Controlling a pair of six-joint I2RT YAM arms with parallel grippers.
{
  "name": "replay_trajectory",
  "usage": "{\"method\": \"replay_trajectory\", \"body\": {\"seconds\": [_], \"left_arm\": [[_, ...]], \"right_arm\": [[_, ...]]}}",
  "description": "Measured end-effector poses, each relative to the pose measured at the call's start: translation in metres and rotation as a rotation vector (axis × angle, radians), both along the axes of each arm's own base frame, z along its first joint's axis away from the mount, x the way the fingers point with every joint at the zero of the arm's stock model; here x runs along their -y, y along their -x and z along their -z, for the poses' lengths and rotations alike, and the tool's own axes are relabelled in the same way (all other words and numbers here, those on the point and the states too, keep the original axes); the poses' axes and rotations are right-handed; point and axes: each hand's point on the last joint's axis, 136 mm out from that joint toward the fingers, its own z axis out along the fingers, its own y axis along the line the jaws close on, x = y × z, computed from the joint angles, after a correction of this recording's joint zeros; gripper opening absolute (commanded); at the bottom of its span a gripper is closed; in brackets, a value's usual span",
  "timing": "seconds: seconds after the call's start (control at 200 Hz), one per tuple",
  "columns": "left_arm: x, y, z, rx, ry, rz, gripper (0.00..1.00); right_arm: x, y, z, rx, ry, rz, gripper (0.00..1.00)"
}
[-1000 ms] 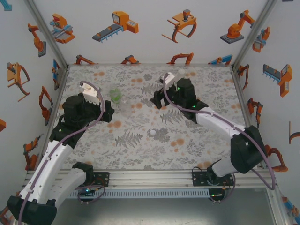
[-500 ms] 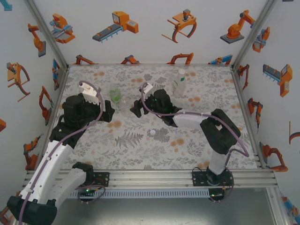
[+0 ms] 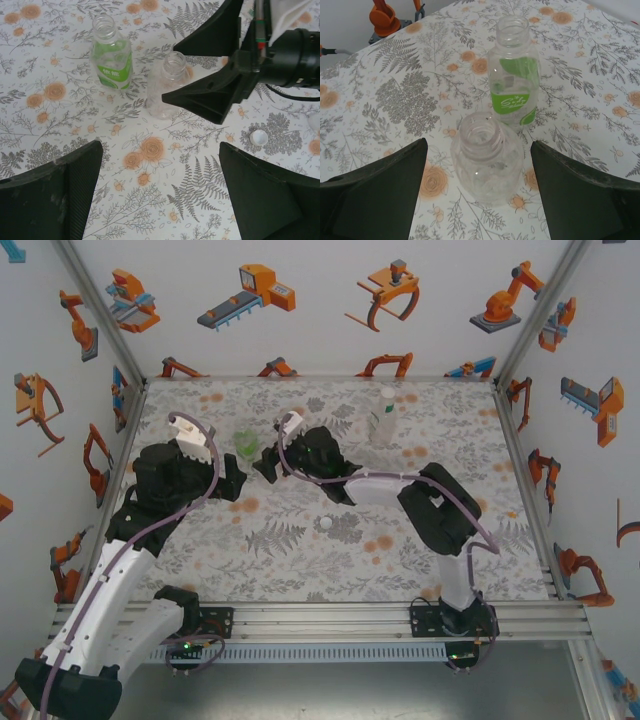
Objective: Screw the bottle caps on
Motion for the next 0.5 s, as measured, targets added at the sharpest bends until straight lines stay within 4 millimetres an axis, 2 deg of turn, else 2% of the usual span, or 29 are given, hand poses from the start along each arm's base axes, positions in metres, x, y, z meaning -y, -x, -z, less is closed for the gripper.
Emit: {"method": "replay_trajectory", "body": {"seconds": [0.225, 0.501], "left_arm": [[-0.001, 0.002, -0.005, 0.014, 0.008, -0.002, 0.9], [0.0, 0.003, -0.005, 0.011, 0.017, 0.0, 0.9]], "right_arm": [[-0.011, -0.011, 0.025, -0.019, 0.022, 0.004, 0.71], [-0.017, -0.017, 0.039, -0.026, 0.034, 0.002, 0.65]]}}
